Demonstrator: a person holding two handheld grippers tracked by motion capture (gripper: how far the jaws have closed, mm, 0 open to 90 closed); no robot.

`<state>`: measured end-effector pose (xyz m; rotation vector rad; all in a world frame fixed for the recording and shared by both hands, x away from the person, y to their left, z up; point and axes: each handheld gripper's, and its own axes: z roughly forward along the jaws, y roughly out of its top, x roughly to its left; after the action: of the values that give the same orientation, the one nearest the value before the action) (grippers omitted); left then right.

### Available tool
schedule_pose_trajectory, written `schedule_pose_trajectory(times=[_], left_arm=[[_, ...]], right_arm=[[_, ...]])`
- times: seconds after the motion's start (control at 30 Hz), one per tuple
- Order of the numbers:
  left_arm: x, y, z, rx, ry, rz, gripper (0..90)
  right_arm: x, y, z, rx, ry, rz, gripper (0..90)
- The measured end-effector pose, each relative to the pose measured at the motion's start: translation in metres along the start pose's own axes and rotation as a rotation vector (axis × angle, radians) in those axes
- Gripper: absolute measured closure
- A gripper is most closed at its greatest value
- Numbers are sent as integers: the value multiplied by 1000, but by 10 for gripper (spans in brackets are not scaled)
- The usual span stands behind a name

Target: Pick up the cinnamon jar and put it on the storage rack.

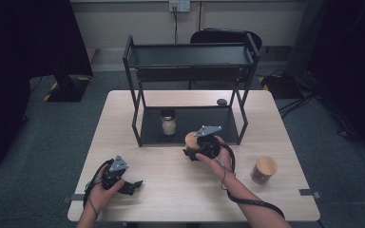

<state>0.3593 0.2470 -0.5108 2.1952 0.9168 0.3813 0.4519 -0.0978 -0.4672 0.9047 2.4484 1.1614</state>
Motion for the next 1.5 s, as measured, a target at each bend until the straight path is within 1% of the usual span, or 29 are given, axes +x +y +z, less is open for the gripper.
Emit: schedule_pose_trajectory(times=[0.4, 0.67, 0.83, 1.13, 1.4, 1.5], left_arm=[[0, 0, 0, 0, 0, 0, 1], [0, 0, 0, 0, 0, 0, 1], [0, 0, 0, 0, -1, 1, 2], [0, 0, 0, 0, -1, 1, 1], [0, 0, 0, 0, -1, 1, 1], [0, 0, 0, 0, -1, 1, 1]], right_arm=[[-3, 10, 2, 4, 0, -20, 251], [-8, 15, 3, -5, -2, 7, 251], [-11, 18, 5, -4, -13, 6, 251], [-16, 23, 9, -7, -21, 21, 251], [-17, 27, 13, -7, -29, 18, 251], [-18, 28, 15, -7, -31, 26, 251]])
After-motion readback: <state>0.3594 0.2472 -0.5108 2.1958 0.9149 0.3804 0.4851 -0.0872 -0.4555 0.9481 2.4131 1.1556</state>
